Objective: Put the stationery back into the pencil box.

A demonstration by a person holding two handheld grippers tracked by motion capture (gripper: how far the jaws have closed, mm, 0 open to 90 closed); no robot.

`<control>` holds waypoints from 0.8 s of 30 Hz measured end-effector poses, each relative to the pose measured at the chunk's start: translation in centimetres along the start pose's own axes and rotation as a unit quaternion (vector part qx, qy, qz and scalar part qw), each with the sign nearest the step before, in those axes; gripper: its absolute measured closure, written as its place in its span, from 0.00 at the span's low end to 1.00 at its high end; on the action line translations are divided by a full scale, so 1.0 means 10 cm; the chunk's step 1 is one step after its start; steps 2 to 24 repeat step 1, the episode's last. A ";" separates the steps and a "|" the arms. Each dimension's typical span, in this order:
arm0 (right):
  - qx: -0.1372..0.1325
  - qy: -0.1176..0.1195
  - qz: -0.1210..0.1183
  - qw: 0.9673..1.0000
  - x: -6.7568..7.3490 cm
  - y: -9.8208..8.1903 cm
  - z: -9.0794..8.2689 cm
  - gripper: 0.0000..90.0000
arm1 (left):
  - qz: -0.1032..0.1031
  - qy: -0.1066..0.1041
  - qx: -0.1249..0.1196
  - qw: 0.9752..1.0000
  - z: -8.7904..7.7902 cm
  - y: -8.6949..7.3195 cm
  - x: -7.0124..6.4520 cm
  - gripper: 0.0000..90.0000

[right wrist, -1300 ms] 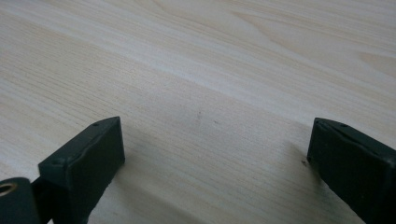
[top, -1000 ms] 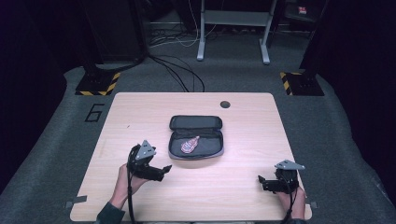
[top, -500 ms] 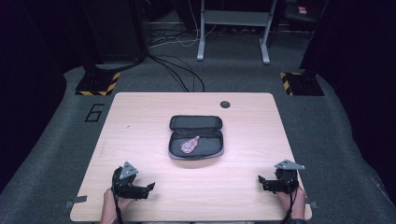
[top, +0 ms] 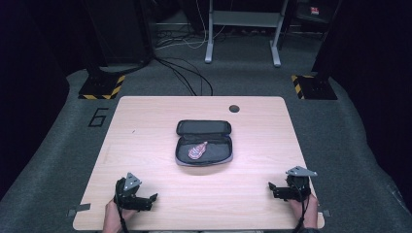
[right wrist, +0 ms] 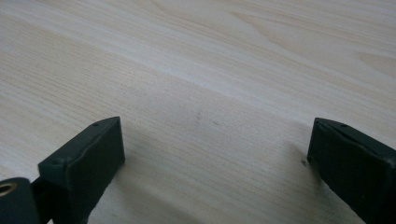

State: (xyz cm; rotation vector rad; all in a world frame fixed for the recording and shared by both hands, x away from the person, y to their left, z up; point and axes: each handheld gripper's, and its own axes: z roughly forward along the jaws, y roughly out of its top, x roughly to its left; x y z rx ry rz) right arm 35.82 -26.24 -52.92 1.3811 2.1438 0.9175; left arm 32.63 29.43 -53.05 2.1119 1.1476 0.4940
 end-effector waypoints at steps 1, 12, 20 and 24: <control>-0.001 -0.001 0.000 1.000 0.00 0.00 0.00 0.03 | 0.001 -0.001 0.000 1.000 0.00 0.00 0.00 0.00; -0.001 -0.001 0.000 1.000 0.00 0.00 0.00 0.03 | 0.001 -0.001 0.000 1.000 0.00 0.00 0.00 0.00; -0.001 -0.001 0.000 1.000 0.00 0.00 0.00 0.03 | 0.001 -0.001 0.000 1.000 0.00 0.00 0.00 0.00; -0.001 -0.001 0.000 1.000 0.00 0.00 0.00 0.03 | 0.001 -0.001 0.000 1.000 0.00 0.00 0.00 0.00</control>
